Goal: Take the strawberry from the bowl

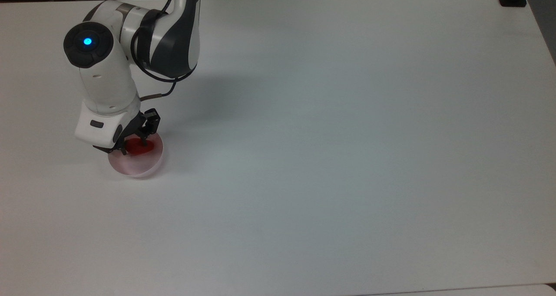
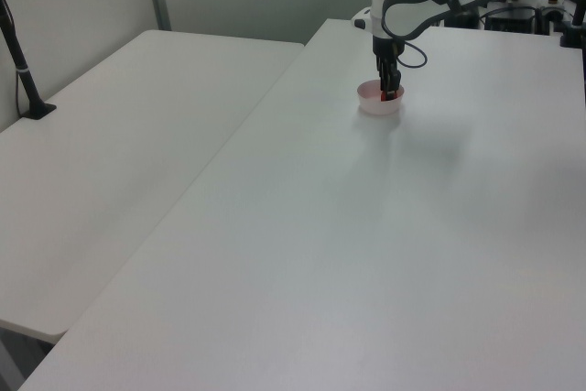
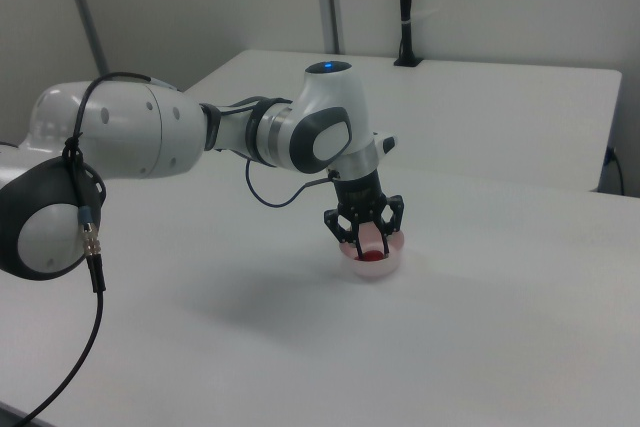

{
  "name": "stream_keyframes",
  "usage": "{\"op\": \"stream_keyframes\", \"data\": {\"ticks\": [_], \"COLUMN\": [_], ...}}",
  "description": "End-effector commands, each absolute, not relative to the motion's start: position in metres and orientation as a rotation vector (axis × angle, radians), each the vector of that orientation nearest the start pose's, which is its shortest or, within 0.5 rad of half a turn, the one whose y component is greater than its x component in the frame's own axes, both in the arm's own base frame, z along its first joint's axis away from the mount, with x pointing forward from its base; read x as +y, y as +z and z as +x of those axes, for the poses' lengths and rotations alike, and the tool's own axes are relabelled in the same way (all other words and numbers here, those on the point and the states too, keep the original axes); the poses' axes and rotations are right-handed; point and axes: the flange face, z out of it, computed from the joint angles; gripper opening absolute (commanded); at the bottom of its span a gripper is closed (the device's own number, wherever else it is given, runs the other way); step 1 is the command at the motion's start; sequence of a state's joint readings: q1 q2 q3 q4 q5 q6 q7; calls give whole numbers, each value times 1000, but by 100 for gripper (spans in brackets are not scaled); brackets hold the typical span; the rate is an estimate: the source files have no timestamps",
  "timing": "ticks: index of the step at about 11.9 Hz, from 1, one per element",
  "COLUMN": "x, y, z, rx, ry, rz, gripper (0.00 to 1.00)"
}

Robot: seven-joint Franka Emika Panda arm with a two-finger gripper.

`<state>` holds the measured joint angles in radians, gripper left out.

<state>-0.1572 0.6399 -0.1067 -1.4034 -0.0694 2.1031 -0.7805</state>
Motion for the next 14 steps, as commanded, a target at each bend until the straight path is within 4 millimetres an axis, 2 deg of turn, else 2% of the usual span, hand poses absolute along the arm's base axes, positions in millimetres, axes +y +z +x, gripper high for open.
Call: {"op": "stream_keyframes", "data": {"ticks": [1, 5, 10, 11, 13, 14], "x": [-175, -172, -168, -167, -174, -180], "y": [337, 349, 370, 377, 376, 372], "z": [708, 704, 705, 704, 703, 701], "rx": [-808, -768, -601, -600, -612, -686], "ry": [11, 43, -41, -53, -42, -18], "rz": [-3183, -3169, -3180, -3182, -3194, -3190], "gripper": [38, 35, 35, 38, 63, 66]}}
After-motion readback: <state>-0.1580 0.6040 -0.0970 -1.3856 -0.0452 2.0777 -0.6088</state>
